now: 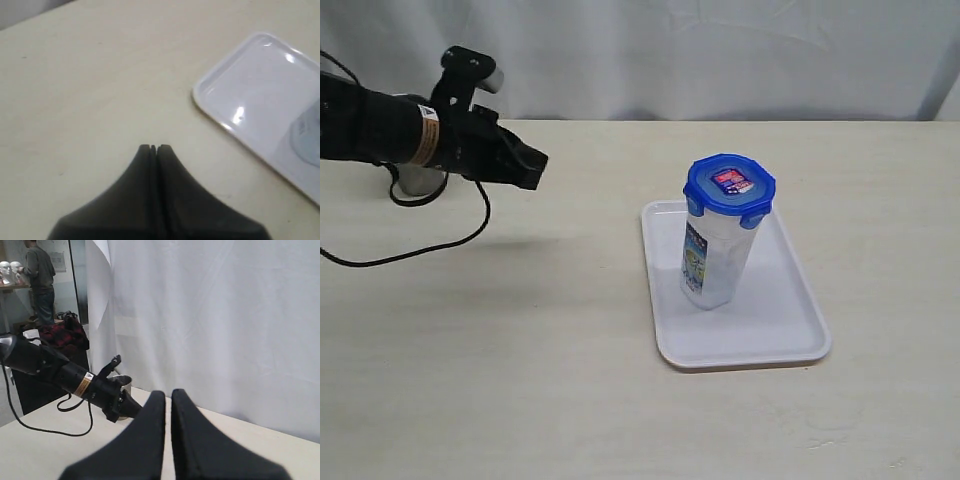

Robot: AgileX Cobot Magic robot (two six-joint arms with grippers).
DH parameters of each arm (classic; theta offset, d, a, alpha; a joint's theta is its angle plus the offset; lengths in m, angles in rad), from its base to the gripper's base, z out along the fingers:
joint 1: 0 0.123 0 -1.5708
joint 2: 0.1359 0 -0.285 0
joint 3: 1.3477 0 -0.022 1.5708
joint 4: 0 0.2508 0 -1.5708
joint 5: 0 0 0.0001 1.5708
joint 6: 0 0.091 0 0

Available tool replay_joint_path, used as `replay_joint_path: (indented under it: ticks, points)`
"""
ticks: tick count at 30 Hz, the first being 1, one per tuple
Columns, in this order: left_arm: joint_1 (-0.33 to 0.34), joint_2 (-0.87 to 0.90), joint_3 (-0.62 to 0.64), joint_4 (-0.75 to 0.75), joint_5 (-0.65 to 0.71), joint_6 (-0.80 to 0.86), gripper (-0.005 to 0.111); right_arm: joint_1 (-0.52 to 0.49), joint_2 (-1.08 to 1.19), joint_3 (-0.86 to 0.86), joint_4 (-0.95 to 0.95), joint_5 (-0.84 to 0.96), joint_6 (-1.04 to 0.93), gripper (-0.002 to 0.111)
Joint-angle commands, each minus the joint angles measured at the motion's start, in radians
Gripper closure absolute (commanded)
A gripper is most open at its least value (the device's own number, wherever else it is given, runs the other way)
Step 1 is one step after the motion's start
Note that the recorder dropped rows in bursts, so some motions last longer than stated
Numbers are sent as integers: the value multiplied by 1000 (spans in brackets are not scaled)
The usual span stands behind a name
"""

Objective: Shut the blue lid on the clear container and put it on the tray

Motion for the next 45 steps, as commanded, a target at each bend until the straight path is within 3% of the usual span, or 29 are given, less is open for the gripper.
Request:
replay_joint_path:
  ticks: [1,6,17,30,43,45]
  points:
    - [-1,-131,93,-24,146,-13,107,-5,-4,6,6,-5,3,104]
    - [-1,-289,180,-82,205,-13,107,-5,-4,6,6,-5,3,104]
    - [-1,-684,339,-153,125,-23,107,-5,-4,6,6,-5,3,104]
    - [-1,-981,367,-105,-345,-23,107,-5,-4,6,6,-5,3,104]
    - [-1,-1040,367,-109,-722,-23,107,-5,-4,6,6,-5,3,104]
    - [-1,-1040,367,-109,-727,-23,107,-5,-4,6,6,-5,3,104]
